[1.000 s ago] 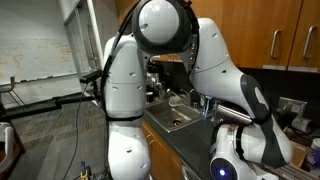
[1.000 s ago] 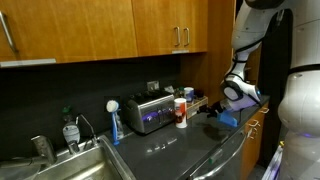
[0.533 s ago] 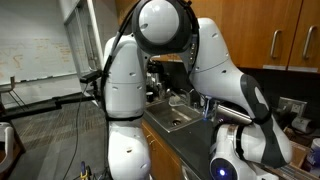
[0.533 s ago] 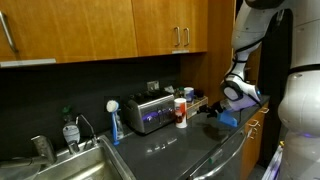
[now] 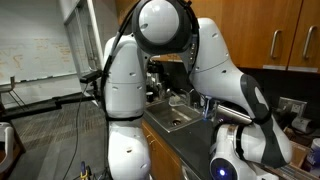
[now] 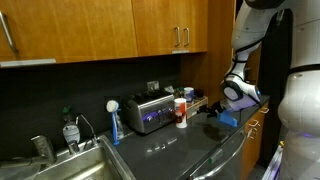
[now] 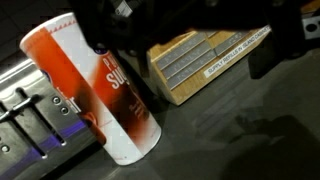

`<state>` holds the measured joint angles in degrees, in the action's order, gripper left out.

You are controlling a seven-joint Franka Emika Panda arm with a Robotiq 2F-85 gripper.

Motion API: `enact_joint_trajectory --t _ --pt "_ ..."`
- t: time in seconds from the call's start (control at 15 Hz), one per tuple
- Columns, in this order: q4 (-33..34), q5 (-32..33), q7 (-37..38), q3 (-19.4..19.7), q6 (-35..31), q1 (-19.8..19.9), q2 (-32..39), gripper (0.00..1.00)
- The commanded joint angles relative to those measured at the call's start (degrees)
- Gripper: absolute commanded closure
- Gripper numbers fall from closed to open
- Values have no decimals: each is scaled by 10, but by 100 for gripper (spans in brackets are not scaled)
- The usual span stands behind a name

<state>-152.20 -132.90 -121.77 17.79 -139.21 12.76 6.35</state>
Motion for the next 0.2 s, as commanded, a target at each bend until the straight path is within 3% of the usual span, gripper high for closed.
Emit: enact_joint_trajectory --t 0.0,0.13 --pt "0 2 2 0 -1 1 -1 0" --pt "0 2 2 0 -1 1 -1 0"
